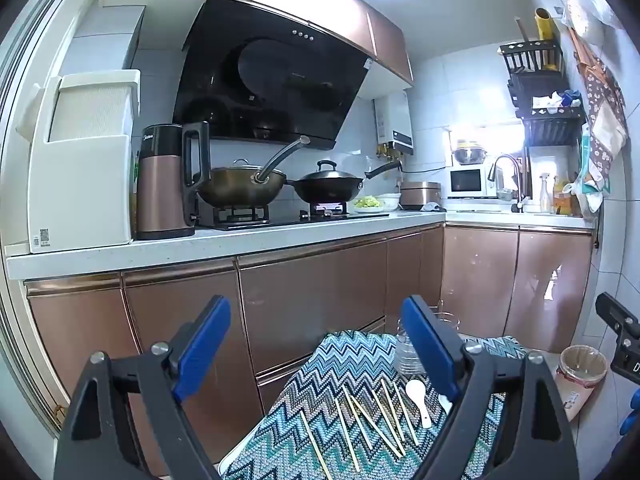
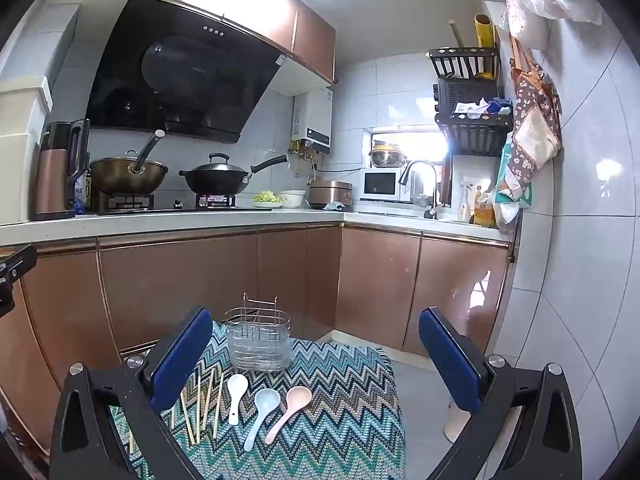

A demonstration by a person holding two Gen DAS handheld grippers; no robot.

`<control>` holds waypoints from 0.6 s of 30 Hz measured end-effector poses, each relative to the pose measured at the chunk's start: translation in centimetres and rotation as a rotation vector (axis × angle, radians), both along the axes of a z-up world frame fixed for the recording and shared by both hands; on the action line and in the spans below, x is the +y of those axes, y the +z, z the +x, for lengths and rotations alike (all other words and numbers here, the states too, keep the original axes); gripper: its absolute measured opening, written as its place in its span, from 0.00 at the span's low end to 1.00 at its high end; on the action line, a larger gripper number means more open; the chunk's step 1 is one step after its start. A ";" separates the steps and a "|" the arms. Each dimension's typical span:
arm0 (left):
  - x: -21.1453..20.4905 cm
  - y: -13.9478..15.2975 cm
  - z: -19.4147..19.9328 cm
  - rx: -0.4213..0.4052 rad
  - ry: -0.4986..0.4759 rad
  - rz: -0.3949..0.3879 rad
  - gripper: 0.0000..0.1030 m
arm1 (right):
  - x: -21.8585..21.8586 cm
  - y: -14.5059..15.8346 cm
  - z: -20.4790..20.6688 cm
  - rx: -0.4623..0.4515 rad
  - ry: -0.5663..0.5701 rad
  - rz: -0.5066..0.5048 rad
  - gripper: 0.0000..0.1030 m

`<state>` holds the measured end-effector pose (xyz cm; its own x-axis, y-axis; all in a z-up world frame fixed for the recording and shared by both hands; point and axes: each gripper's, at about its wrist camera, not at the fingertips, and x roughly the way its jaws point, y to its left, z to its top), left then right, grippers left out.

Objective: Organize utensils

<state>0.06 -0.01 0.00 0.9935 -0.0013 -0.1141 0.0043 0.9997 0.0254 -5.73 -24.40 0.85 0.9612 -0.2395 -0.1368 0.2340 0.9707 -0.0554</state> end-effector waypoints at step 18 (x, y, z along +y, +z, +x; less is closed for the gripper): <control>0.4 0.1 0.0 0.006 -0.016 -0.031 0.85 | 0.4 0.4 -0.3 -0.012 -0.004 -0.019 1.00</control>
<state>0.09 0.37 0.14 0.9925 -0.0214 -0.1200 0.0208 0.9998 -0.0059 -6.00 -23.96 1.20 0.9619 -0.2454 -0.1204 0.2382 0.9686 -0.0713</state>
